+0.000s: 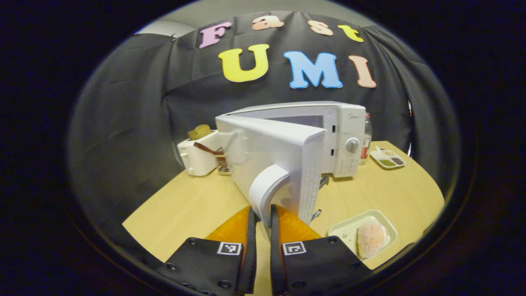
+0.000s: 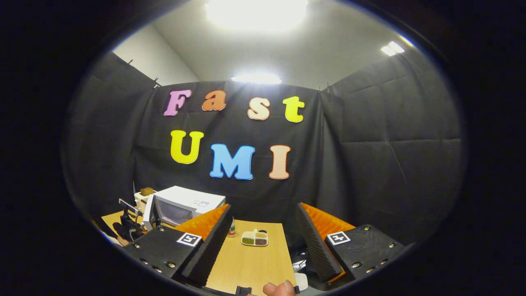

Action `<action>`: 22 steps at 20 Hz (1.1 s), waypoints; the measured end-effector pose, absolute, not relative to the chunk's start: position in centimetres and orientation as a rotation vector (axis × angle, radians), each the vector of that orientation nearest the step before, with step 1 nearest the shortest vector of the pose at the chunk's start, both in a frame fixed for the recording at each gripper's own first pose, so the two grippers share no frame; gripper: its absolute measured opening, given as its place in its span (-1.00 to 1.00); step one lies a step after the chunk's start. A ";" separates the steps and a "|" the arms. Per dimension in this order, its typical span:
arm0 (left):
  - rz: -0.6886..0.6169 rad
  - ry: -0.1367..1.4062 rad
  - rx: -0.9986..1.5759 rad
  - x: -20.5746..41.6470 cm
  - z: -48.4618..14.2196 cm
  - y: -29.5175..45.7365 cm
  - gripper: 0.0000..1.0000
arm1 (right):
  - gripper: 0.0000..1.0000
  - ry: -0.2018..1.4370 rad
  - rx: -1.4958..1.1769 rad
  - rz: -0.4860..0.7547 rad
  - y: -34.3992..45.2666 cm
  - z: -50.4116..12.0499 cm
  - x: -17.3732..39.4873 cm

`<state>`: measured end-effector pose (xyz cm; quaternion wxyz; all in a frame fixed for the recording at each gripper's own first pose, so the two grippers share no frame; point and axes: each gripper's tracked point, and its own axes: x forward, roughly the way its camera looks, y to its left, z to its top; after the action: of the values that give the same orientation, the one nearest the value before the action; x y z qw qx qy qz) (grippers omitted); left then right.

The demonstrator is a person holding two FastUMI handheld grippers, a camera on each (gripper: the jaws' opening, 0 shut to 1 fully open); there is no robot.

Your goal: Open the microwave oven with the left hand, put the food in, and close the microwave oven.

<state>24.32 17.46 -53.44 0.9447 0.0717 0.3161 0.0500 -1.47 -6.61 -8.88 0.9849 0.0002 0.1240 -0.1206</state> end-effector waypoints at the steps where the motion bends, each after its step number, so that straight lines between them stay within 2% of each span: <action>1: 0.117 0.657 0.139 23.7 -53.4 18.9 -0.55 | 0.90 0.250 -0.001 -0.225 -6.2 -9.2 -1.7; 5: 0.108 0.678 0.098 21.9 -53.2 22.1 -0.58 | 0.90 0.282 0.062 -0.175 -3.4 -10.8 -1.9; 7: 0.077 0.682 0.120 21.3 -53.2 23.5 -0.53 | 0.90 0.297 0.081 -0.178 -2.4 -11.2 -1.7; 13: -0.025 0.681 0.140 19.4 -53.6 30.4 -0.56 | 0.91 0.370 0.111 -0.202 3.7 -13.1 1.5; 16: -0.001 0.756 0.172 16.7 -56.2 36.2 -0.61 | 0.91 0.390 0.130 -0.216 7.1 -13.9 3.4; 19: 0.004 0.736 0.066 15.4 -55.6 39.9 -0.60 | 0.91 0.424 0.088 -0.210 10.5 -15.3 5.1; 22: -0.028 0.689 0.072 15.1 -53.2 40.9 -0.59 | 0.91 0.479 0.050 -0.170 13.8 -18.1 6.3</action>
<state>15.06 40.94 -53.17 0.9405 0.0353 0.3377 -0.0139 6.31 13.76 -18.09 0.9675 0.0246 0.2371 -0.0841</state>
